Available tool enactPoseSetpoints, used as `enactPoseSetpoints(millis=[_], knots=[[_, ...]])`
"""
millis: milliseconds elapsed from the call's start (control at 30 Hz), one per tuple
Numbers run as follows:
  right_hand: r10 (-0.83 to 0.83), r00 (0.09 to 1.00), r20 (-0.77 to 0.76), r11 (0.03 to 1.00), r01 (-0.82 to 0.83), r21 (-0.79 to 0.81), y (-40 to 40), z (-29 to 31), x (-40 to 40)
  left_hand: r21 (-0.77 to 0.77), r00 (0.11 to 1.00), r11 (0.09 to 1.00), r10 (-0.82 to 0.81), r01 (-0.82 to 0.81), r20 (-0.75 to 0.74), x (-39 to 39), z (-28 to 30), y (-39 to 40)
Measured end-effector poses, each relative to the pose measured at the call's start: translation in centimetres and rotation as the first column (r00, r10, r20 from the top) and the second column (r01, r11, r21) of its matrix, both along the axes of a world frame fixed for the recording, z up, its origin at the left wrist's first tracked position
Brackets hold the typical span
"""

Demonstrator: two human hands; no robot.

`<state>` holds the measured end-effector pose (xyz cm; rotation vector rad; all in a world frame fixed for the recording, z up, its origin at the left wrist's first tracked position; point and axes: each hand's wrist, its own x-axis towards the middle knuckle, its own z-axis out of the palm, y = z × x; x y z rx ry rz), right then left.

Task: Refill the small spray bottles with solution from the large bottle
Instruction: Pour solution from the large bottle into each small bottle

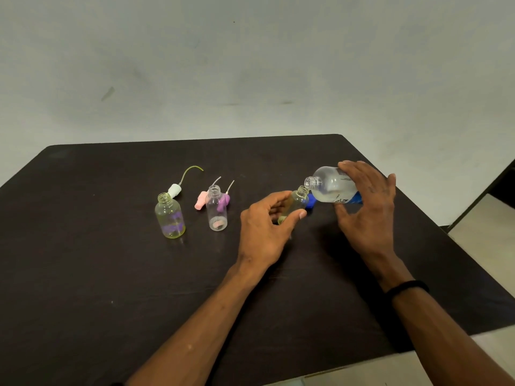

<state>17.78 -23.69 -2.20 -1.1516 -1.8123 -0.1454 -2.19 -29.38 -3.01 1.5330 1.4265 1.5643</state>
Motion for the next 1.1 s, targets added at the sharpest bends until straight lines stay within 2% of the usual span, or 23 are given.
enactPoseSetpoints(millis=[1100], knots=[[-0.011, 1.0, 0.023, 0.999, 0.01, 0.034, 0.1, 0.35, 0.0, 0.004, 1.0, 1.0, -0.006, 0.006, -0.01, -0.05, 0.03, -0.05]])
